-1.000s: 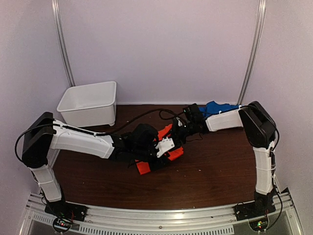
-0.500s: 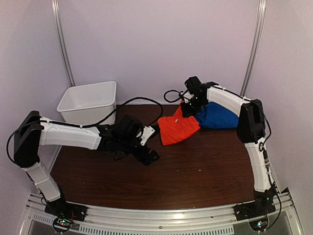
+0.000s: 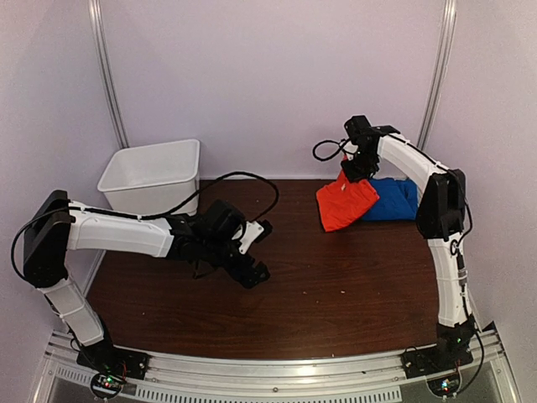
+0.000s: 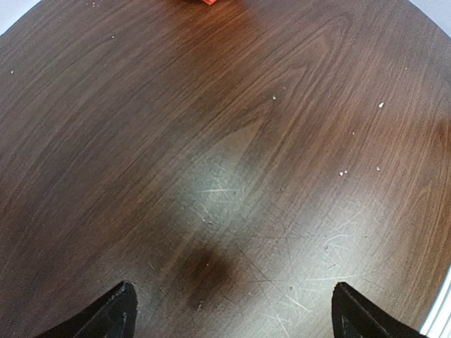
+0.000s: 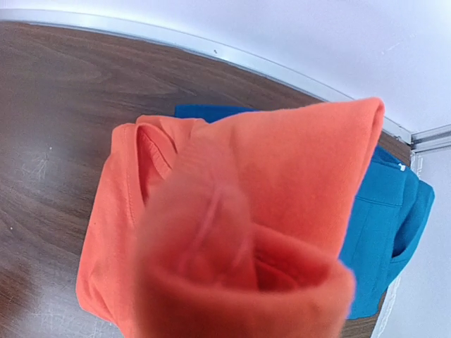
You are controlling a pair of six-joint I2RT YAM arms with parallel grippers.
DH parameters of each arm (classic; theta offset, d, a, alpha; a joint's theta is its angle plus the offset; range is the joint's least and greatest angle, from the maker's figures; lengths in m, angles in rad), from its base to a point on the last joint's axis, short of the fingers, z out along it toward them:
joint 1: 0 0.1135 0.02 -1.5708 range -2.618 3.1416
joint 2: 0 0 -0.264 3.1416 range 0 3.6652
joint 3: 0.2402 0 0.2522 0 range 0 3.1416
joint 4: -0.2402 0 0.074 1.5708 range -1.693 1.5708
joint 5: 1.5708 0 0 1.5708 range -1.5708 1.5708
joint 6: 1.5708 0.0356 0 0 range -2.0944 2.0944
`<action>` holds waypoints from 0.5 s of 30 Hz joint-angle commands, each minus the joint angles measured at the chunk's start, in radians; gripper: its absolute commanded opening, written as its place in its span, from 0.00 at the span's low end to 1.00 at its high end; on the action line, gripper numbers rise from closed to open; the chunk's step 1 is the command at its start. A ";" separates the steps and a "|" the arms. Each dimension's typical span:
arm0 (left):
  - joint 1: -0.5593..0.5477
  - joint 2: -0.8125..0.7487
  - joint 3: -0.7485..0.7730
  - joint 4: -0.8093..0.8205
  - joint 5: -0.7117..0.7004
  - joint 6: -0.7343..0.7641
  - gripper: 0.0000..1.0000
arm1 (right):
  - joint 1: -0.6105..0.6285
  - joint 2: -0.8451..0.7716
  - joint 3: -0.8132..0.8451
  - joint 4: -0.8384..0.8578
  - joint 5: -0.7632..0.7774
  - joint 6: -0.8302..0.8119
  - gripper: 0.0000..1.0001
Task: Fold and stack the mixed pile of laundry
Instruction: Place the square-folded T-shirt at the corner of the board.
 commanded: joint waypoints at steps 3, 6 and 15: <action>-0.001 0.007 0.030 -0.017 -0.012 0.023 0.98 | -0.028 -0.108 0.078 0.037 0.057 -0.019 0.00; -0.002 0.011 0.033 -0.019 -0.019 0.027 0.98 | -0.044 -0.115 0.102 0.039 0.056 -0.025 0.00; -0.001 0.036 0.052 -0.017 -0.024 0.045 0.98 | -0.089 -0.153 0.105 0.042 0.061 -0.053 0.00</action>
